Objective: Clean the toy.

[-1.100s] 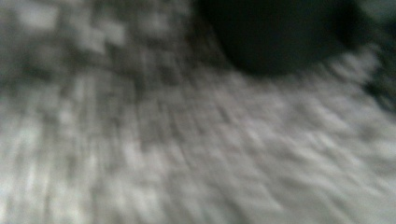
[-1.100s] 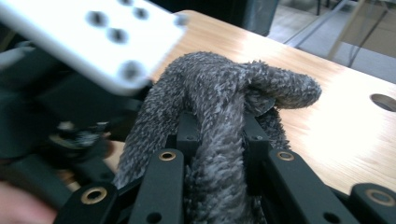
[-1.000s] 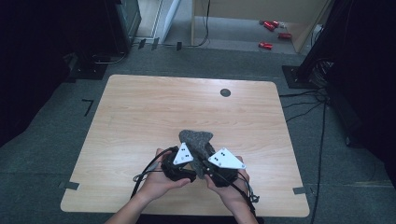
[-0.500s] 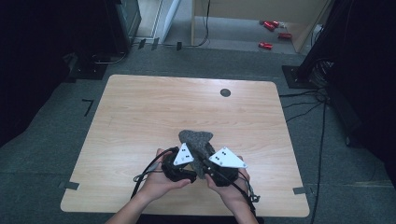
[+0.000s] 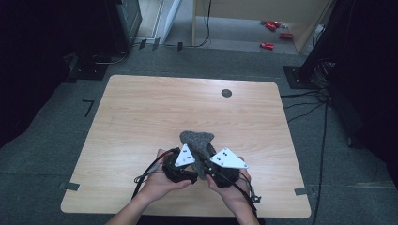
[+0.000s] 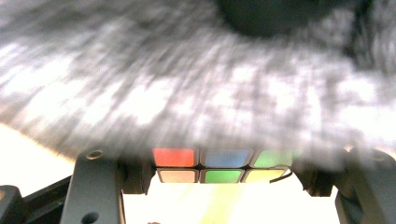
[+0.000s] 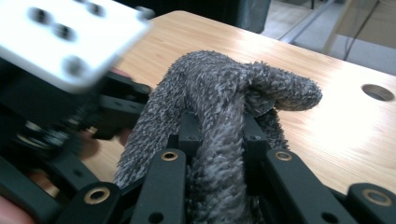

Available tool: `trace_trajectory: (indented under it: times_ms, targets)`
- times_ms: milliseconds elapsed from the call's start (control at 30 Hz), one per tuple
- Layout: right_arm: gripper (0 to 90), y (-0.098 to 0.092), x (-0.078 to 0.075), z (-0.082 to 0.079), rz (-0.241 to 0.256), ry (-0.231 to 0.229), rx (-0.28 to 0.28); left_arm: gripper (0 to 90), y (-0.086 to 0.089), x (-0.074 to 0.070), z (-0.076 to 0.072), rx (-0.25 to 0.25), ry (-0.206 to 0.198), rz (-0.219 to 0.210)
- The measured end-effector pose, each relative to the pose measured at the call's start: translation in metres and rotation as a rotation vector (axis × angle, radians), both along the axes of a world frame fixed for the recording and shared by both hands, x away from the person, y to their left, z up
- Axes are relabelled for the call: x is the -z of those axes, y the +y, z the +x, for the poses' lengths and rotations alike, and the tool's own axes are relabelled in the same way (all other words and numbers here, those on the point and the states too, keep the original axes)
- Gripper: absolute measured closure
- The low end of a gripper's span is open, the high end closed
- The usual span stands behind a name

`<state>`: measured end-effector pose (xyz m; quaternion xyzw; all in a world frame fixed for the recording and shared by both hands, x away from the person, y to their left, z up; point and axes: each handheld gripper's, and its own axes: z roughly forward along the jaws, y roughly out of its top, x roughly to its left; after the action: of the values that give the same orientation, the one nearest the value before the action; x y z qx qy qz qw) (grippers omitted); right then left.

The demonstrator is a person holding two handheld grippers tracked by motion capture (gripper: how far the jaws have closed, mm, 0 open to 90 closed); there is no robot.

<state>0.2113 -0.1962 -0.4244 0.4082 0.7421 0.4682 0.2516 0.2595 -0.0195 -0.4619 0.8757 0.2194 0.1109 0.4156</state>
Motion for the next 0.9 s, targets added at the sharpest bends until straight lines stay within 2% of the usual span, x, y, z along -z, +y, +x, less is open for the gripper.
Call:
trace_trajectory:
  times_ms: [133,300,500,533,600,700,800,900]
  targets:
    - [77.4,0.0,-0.004,-0.003,-0.006,-0.009,-0.011,35.0,0.008,-0.003,0.005,-0.022,0.006,-0.023]
    - [77.3,0.002,-0.004,-0.002,-0.007,-0.006,-0.01,35.0,0.003,-0.001,0.001,0.001,0.0,-0.018]
    - [77.2,-0.013,-0.004,0.003,0.046,0.012,0.031,35.0,0.007,-0.004,0.001,0.016,-0.002,-0.052]
    - [77.2,-0.02,-0.004,0.006,0.088,0.027,0.035,35.0,0.01,-0.006,0.002,0.013,-0.001,-0.082]
    - [77.2,-0.024,-0.003,0.007,0.118,0.036,0.037,35.0,0.011,-0.007,0.002,0.013,-0.01,-0.082]
    - [77.2,-0.027,-0.002,0.009,0.123,0.041,0.049,35.0,0.012,-0.007,0.002,0.013,-0.022,-0.086]
    - [77.3,-0.031,0.003,0.011,0.118,0.06,0.069,35.0,0.018,-0.012,0.003,0.02,-0.02,-0.154]
    - [77.3,-0.032,0.009,0.014,0.148,0.103,0.055,35.0,0.023,-0.017,0.002,0.036,-0.019,-0.217]
